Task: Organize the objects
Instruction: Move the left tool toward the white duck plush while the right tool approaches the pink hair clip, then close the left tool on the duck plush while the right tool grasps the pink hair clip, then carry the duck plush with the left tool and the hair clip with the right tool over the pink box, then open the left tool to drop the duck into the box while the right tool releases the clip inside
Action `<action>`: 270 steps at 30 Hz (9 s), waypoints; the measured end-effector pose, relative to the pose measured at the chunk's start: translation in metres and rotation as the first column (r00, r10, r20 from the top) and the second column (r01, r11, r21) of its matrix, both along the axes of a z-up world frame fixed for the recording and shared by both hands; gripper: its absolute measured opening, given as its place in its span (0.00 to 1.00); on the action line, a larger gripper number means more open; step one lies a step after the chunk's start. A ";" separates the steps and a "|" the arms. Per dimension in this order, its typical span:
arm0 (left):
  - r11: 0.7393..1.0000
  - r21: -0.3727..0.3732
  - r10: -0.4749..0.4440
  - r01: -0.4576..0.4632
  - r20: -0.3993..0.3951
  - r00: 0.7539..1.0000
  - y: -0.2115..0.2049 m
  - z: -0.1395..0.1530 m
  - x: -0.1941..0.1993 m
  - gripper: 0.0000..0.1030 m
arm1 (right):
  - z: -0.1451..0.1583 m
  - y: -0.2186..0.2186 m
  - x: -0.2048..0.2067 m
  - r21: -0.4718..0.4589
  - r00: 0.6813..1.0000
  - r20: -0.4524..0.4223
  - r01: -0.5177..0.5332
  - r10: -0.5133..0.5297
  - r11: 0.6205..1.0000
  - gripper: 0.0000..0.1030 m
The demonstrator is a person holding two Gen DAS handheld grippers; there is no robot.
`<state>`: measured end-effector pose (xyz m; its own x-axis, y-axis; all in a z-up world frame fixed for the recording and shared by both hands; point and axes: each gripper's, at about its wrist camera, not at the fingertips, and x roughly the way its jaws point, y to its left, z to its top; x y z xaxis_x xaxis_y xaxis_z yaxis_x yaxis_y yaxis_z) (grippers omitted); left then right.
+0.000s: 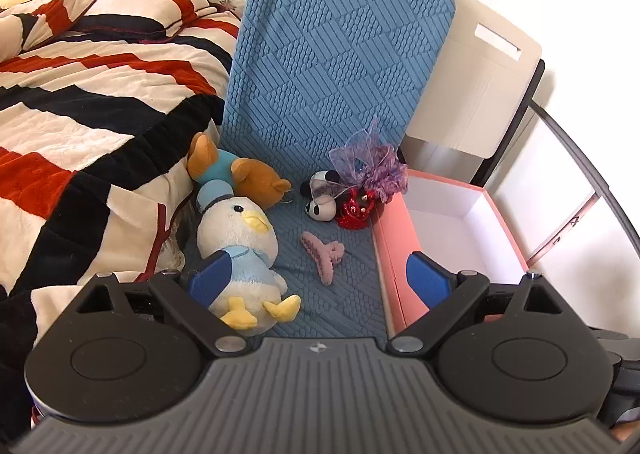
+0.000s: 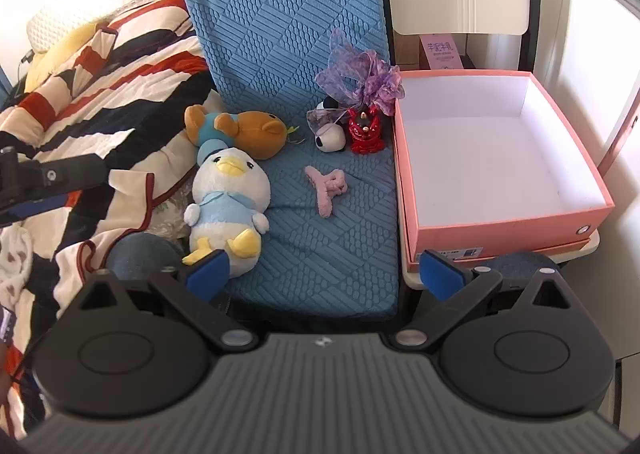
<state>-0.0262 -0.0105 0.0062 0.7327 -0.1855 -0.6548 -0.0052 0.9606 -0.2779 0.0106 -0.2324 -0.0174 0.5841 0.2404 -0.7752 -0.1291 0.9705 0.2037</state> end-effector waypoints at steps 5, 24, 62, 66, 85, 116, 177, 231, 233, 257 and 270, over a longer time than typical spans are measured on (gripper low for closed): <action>1.000 -0.008 0.015 -0.015 0.012 1.000 -0.005 -0.001 -0.007 0.94 | 0.000 -0.004 -0.003 0.003 1.000 0.027 -0.011 0.011 1.000 1.00; 1.000 -0.001 0.018 -0.018 0.016 1.000 -0.018 -0.015 -0.017 0.94 | -0.014 -0.018 -0.009 0.004 0.997 0.080 0.021 -0.021 1.000 1.00; 0.993 0.032 0.116 -0.113 -0.112 0.987 0.006 -0.123 0.113 0.94 | -0.101 0.010 0.078 0.027 0.992 0.073 -0.109 0.107 0.994 1.00; 0.991 0.053 0.131 -0.125 -0.136 0.982 0.008 -0.145 0.137 0.94 | -0.116 0.021 0.098 0.004 0.990 0.074 -0.121 0.120 0.993 0.98; 0.964 0.124 0.261 -0.234 -0.291 0.921 0.055 -0.218 0.226 0.94 | -0.173 0.053 0.205 -0.113 0.982 0.094 -0.150 0.161 0.982 0.80; 0.942 0.002 0.324 -0.336 -0.271 0.907 0.055 -0.229 0.219 0.94 | -0.207 0.053 0.241 -0.075 0.979 -0.011 -0.202 0.202 0.976 0.47; 0.942 -0.179 0.210 -0.283 -0.342 0.916 0.029 -0.229 0.175 0.78 | -0.140 0.021 0.188 0.037 0.981 -0.132 -0.139 0.143 0.990 0.47; 0.983 -0.143 -0.159 0.119 -0.311 0.937 -0.253 -0.152 0.294 0.78 | -0.111 -0.251 0.222 0.063 0.992 -0.035 0.124 -0.122 0.990 0.47; 0.983 -0.139 -0.162 0.122 -0.334 0.929 -0.261 -0.164 0.299 0.78 | -0.123 -0.255 0.226 0.050 0.992 -0.040 0.122 -0.120 0.991 0.47; 0.969 -0.135 -0.239 0.209 -0.282 0.929 -0.276 -0.165 0.303 0.83 | -0.126 -0.267 0.229 0.055 0.985 -0.018 0.174 -0.174 0.983 0.59; 0.973 -0.146 -0.200 0.179 -0.147 0.969 -0.220 -0.102 0.227 0.83 | -0.055 -0.224 0.173 0.082 0.987 0.105 0.111 -0.119 0.990 0.59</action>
